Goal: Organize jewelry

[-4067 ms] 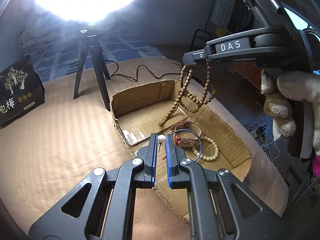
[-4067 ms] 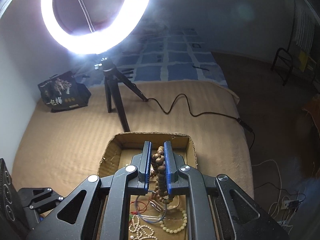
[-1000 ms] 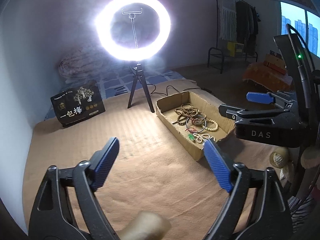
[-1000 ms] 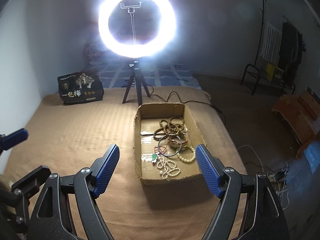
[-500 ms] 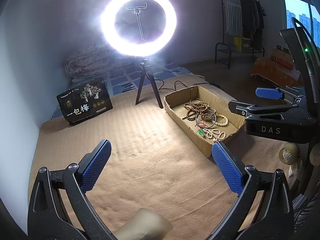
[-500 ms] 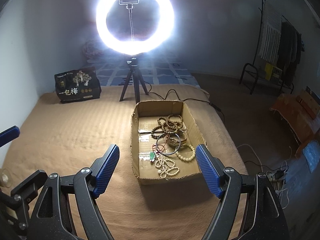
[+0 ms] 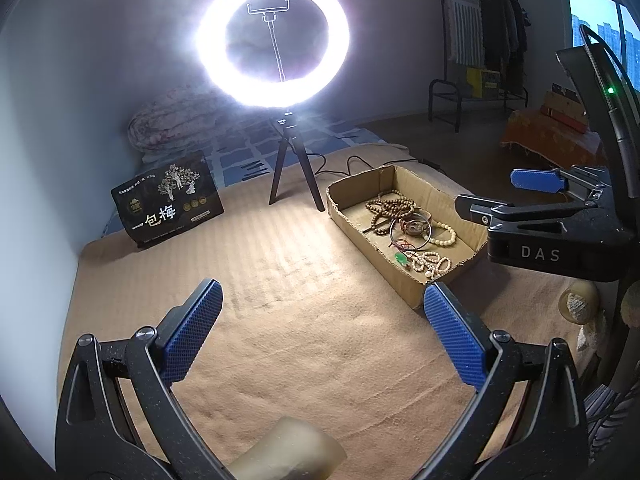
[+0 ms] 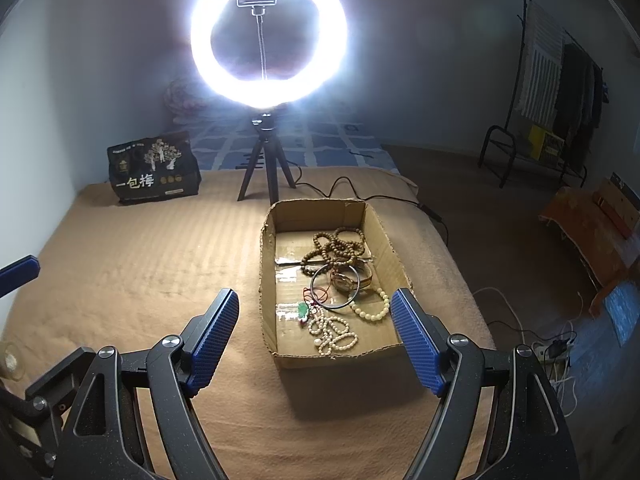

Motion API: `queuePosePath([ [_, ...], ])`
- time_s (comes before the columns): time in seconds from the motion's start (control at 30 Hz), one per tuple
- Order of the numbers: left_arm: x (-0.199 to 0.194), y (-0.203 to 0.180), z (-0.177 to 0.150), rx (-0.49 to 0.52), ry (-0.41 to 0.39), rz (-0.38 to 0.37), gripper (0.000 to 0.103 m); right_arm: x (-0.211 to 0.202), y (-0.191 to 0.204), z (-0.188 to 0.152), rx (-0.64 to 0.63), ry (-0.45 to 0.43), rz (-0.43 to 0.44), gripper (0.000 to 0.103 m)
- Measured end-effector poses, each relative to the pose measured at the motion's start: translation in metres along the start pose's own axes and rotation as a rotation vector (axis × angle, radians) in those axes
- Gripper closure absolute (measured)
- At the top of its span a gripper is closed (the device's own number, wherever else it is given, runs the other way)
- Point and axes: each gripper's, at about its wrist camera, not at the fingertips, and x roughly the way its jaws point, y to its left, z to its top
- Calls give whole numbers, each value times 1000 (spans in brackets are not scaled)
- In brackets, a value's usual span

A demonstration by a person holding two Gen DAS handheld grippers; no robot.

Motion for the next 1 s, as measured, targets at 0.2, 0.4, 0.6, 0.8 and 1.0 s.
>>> queuePosePath([
  [0.2, 0, 1, 0, 1, -1, -4, 0, 1, -1, 0, 0, 3, -3, 24],
  [0.4, 0, 0, 0, 1, 0, -4, 0, 1, 0, -1, -2, 5, -4, 24],
  [0.6, -1, 0, 0, -1, -3, -3, 0, 2, -1, -1, -2, 6, -3, 24],
  [0.8, -1, 0, 0, -1, -3, -3, 0, 2, -1, -2, -1, 8, -5, 24],
  [1.0, -1, 0, 1, -1, -3, -1, 0, 2, -1, -2, 0, 10, -7, 24],
])
